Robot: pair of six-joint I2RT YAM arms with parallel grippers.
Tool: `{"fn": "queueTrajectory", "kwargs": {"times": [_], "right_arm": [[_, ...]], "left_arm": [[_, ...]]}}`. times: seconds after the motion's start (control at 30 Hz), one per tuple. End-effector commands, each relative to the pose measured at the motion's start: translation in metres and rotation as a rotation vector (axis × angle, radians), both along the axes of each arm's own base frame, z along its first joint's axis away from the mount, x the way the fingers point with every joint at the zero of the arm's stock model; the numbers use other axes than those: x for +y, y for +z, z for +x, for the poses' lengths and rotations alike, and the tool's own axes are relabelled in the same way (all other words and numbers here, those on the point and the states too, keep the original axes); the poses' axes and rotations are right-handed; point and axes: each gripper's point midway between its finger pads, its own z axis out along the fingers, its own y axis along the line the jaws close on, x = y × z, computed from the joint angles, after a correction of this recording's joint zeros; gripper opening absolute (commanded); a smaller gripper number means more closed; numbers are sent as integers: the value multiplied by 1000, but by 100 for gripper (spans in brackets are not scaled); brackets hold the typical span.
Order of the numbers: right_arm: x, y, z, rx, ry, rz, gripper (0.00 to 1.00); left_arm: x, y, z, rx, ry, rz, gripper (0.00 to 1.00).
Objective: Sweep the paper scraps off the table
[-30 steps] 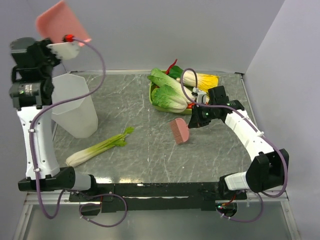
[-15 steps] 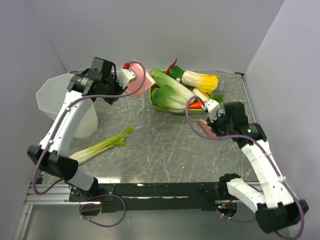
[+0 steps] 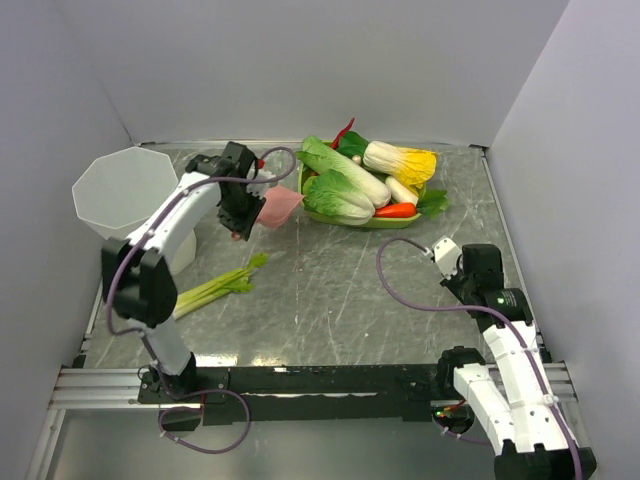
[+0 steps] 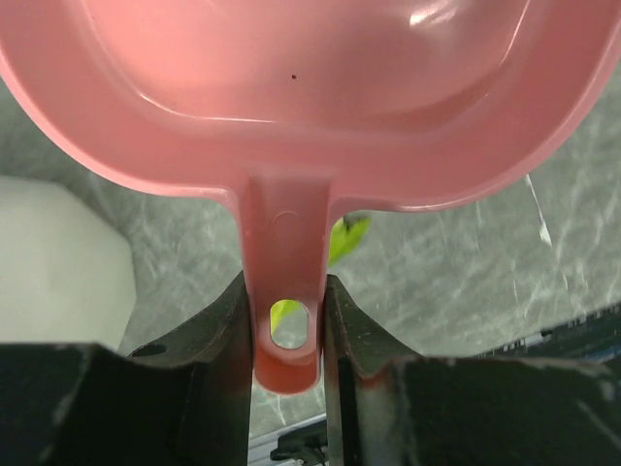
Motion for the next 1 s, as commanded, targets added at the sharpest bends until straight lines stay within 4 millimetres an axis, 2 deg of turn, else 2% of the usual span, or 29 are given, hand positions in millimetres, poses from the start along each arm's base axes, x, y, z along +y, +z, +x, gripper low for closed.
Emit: {"fn": "queueTrajectory", "kwargs": {"times": [0.0, 0.07, 0.2, 0.37, 0.43, 0.53, 0.57, 0.7, 0.8, 0.87, 0.97], "right_arm": [[-31, 6, 1, -7, -21, -176, 0], [-35, 3, -1, 11, -17, -195, 0], [-34, -5, -4, 34, -1, -194, 0], [-33, -19, -10, 87, -13, -179, 0], [-32, -23, -12, 96, -20, -170, 0], [-32, -22, -15, 93, -33, -160, 0], [-31, -22, -14, 93, -33, -157, 0], [-30, -17, -10, 60, -45, -145, 0], [-32, -13, -6, 46, -59, -147, 0], [-33, -10, -2, 31, -69, -153, 0], [-38, -4, 6, -11, -94, -174, 0]], "left_arm": [[-12, -13, 35, -2, 54, -3, 1], [-16, -18, 37, 14, 66, -13, 1], [-16, -54, 26, 119, 68, 21, 4], [-16, -72, 23, 164, 73, 34, 3], [-15, -73, 26, 159, 81, 47, 1], [-13, -53, 35, 102, 96, 32, 1], [-11, -38, 37, 60, 101, 21, 1], [10, -15, 34, 5, 140, 26, 1], [28, -20, 26, 23, 164, 54, 1], [41, -34, 26, 50, 188, 93, 1], [46, -51, 31, 90, 175, 130, 1]]}}
